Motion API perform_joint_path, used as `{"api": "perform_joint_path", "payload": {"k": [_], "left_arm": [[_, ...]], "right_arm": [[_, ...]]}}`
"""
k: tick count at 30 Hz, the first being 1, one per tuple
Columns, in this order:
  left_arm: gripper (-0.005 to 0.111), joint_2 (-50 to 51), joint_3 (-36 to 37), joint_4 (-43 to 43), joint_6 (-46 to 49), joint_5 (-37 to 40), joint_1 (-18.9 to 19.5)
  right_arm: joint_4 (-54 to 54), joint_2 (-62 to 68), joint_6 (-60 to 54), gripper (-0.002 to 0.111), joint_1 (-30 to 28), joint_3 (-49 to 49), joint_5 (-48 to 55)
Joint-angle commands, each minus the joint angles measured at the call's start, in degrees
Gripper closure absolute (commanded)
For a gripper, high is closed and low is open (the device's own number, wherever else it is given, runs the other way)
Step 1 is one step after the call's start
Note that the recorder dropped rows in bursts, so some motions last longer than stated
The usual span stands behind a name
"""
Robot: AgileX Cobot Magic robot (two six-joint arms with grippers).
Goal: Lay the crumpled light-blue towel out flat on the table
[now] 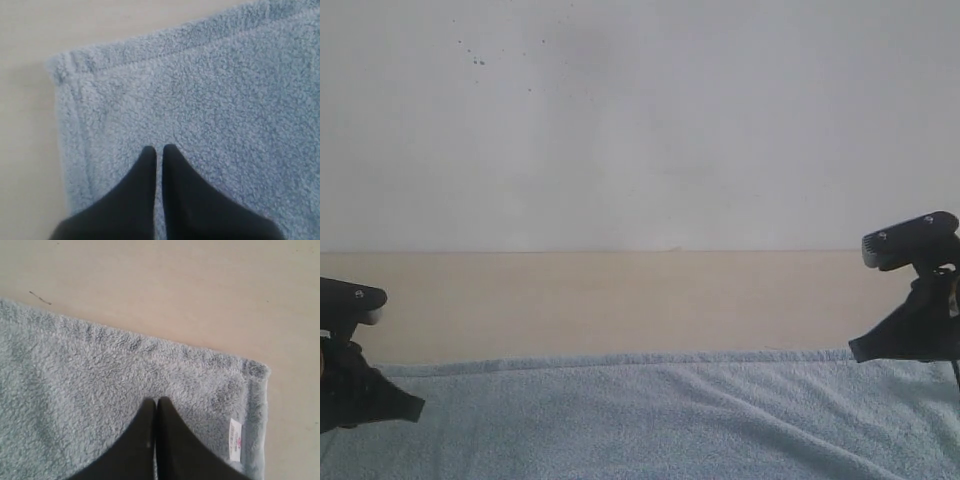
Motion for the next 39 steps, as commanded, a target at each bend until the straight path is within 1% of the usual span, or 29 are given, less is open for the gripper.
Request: {"api": "perform_joint_path", "payload": {"k": [1, 6, 10, 17, 23, 31, 34, 36, 39], "left_arm": [[0.103, 4.09, -4.16, 1.5, 0.18, -1.15, 0.3], [0.103, 7.4, -7.58, 1.5, 0.18, -1.15, 1.63], [0.103, 9.75, -8.55, 1.94, 0.18, -1.63, 2.13], [0.103, 13.49, -8.93, 2.47, 0.18, -5.03, 2.4], [0.103, 16.33, -11.04, 3.63, 0.18, -3.75, 4.21], [0.103, 17.28, -13.86, 3.73, 2.4, -3.38, 7.48], [0.103, 17.28, -15.54, 3.73, 2.4, -3.27, 8.75], [0.103, 17.28, -16.14, 3.73, 2.4, -2.97, 8.85], [0.103, 17.28, -16.26, 3.9, 2.61, -2.85, 8.85]], "right_arm": [[-0.17, 5.08, -0.33, 0.108, -0.41, -2.91, -0.28], [-0.58, 9.37, -0.53, 0.108, -0.41, -3.8, -1.37], [-0.85, 12.71, -1.09, 0.108, -0.41, -5.46, -1.6], [-0.85, 18.09, -1.09, 0.108, -0.41, -9.79, -1.73], [-0.85, 21.78, -1.09, 0.108, -0.41, -13.8, -1.38], [-0.85, 26.99, -1.34, 0.108, -0.44, -20.81, -1.12], [-0.85, 29.18, -1.34, 0.108, -0.54, -24.62, 0.85], [-0.85, 30.66, -1.34, 0.108, -0.69, -27.03, 2.77], [-0.85, 31.06, -0.57, 0.108, -1.03, -28.88, 3.05]]}}
